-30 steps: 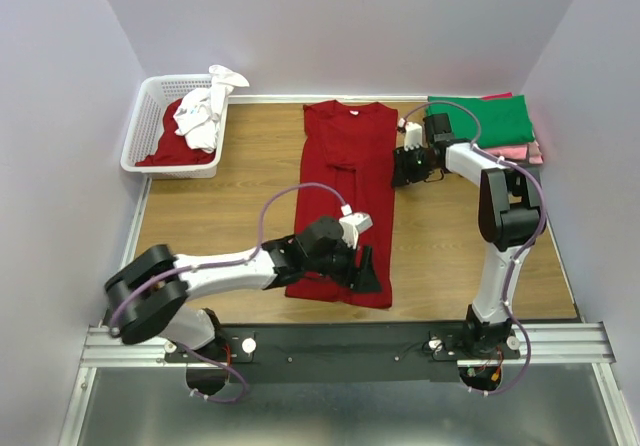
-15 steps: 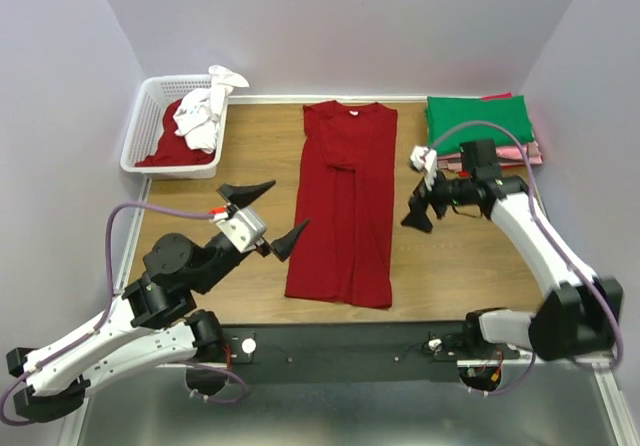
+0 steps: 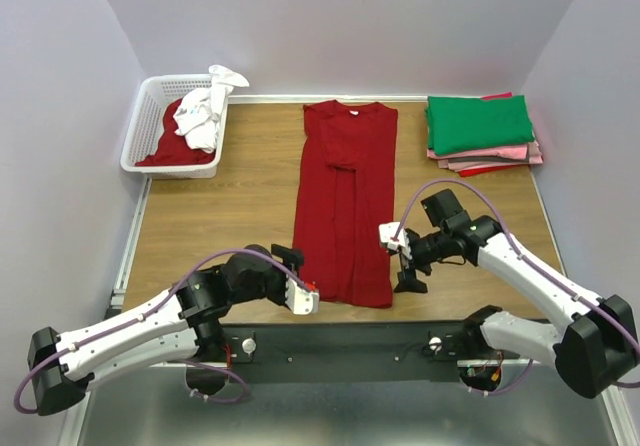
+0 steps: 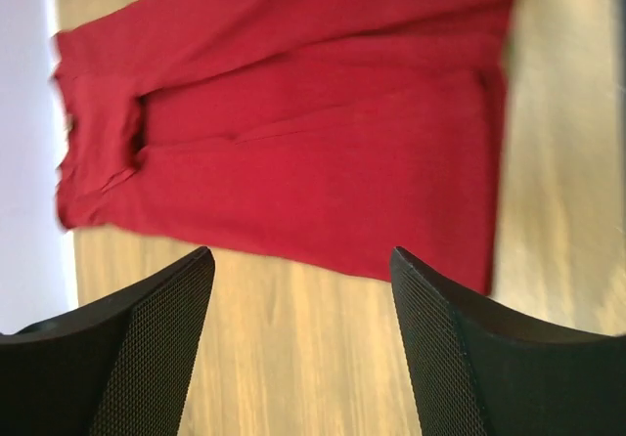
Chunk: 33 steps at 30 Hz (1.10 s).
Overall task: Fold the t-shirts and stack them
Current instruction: Fold the tshirt
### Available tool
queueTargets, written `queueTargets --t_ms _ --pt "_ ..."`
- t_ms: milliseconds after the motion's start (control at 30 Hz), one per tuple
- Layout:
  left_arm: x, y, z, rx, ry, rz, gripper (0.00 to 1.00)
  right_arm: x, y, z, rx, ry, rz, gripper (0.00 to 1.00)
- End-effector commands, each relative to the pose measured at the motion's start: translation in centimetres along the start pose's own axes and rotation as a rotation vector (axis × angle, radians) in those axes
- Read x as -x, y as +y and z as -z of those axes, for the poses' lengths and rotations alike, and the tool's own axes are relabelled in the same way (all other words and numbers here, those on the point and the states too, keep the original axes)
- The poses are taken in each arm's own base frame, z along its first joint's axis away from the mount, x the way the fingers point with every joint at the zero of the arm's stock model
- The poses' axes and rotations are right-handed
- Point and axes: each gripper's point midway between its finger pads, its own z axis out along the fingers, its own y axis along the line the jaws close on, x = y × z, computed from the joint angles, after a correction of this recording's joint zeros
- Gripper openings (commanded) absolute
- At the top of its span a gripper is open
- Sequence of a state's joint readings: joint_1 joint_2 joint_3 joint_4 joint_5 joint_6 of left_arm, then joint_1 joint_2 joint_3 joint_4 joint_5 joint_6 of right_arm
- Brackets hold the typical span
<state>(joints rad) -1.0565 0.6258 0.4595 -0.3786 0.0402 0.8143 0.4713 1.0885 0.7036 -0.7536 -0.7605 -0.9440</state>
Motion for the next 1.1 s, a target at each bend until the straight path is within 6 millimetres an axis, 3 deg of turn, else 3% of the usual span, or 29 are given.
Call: queueTargets --t_ms 0,200,500,733,900,1067 --pt "0.5 -3.6 -0.6 -0.178 -0.064 -0.098 0.79 -0.5 -0.5 -1.5 0.009 0.072 0.059 1.00" --pt "-0.8 -6.4 -2.4 -0.307 -0.011 -0.133 0.79 1.0 0.0 -3.4 0.066 0.091 0.102 1.00" --pt "-2.9 -8.9 -3.8 -0.403 0.051 -0.203 0.81 2.7 0.0 -2.7 0.035 0.031 0.108 1.00" --pt "-4.4 -8.1 -4.4 -0.336 0.115 -0.227 0.78 2.3 0.7 -2.6 0.031 0.020 0.111 1.00" --pt "-5.0 -7.5 -4.7 -0.316 0.151 -0.234 0.61 2.3 0.6 -2.5 0.026 0.019 0.116 1.00" --pt "-5.5 -7.2 -4.9 -0.316 0.177 -0.233 0.57 2.0 1.1 -2.6 0.035 0.021 0.142 1.00"
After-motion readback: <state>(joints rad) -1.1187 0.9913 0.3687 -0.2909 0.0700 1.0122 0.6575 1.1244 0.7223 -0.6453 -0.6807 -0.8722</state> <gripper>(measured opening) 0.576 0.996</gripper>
